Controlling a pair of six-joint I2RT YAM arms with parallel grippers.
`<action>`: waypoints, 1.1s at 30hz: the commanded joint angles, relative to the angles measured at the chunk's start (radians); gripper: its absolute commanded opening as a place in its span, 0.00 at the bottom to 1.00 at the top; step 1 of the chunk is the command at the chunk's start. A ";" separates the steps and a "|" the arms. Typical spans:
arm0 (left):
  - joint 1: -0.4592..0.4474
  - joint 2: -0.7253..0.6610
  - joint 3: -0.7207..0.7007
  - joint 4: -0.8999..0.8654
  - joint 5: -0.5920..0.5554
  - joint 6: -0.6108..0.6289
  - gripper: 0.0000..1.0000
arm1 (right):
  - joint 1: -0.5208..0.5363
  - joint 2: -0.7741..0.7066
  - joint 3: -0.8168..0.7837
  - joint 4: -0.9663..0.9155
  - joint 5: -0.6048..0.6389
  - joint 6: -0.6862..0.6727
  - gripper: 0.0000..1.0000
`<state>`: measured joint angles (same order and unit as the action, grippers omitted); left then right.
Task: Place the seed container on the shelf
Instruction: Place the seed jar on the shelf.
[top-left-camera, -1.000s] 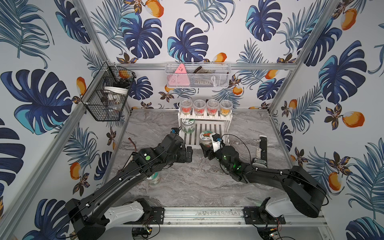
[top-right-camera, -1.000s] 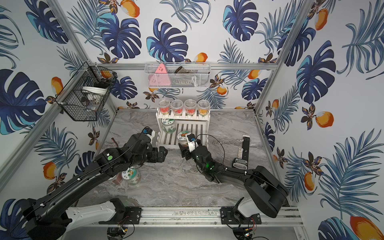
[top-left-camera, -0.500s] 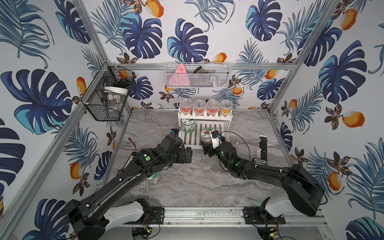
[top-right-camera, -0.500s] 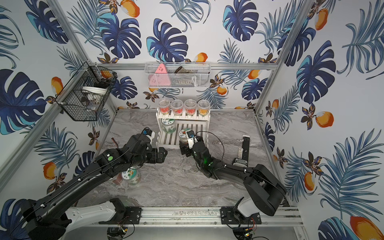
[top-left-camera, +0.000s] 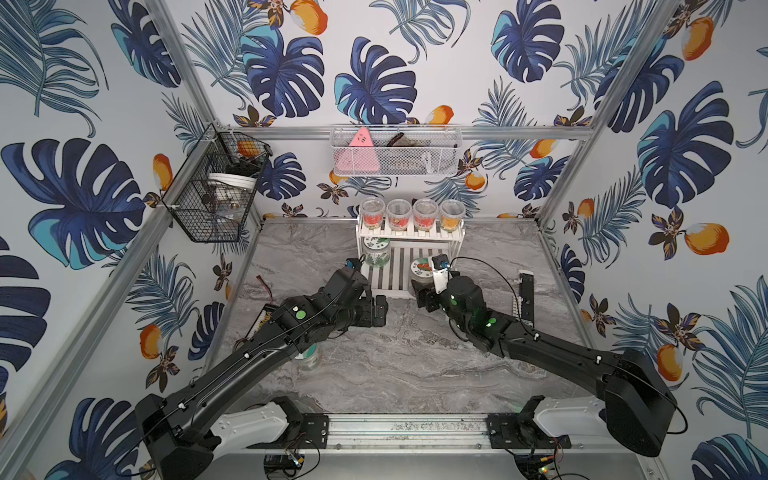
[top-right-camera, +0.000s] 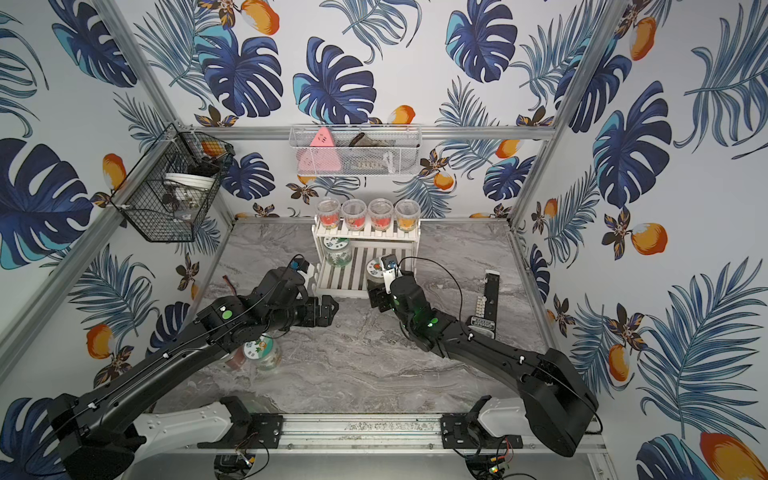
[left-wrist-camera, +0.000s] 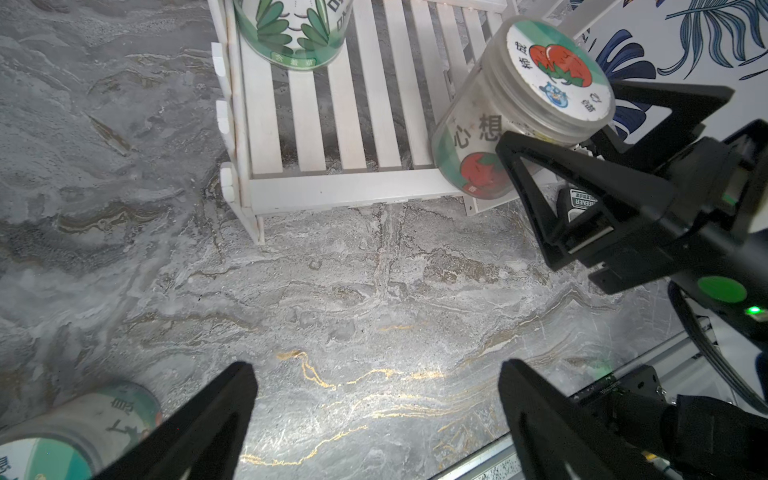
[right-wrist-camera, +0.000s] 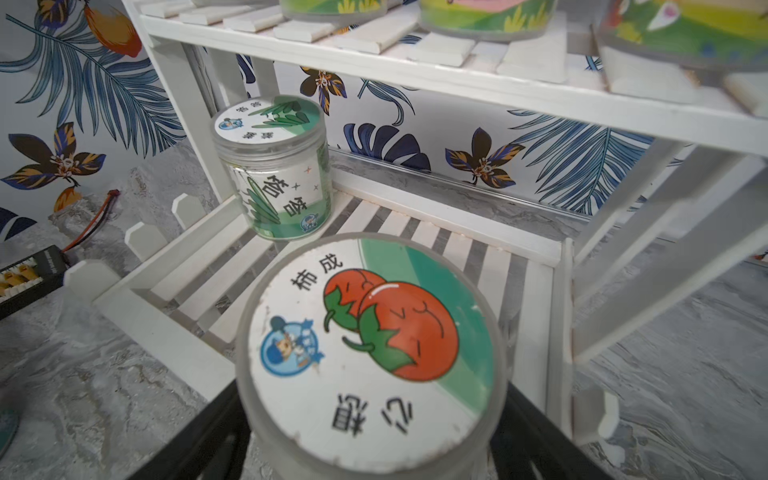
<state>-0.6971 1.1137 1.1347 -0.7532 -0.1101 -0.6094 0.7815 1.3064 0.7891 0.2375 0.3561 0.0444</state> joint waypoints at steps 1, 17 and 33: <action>0.004 0.001 -0.008 0.030 0.013 0.005 0.99 | -0.005 -0.019 0.012 -0.082 0.008 0.016 0.80; 0.009 -0.005 -0.023 0.025 0.010 0.013 0.99 | -0.091 0.080 0.089 -0.065 -0.020 -0.062 0.79; 0.054 0.005 -0.027 0.032 0.028 0.032 0.99 | -0.090 -0.034 0.192 -0.497 -0.171 0.349 0.76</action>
<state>-0.6529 1.1149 1.0988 -0.7475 -0.0994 -0.6006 0.6914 1.2808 0.9649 -0.1406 0.2581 0.2825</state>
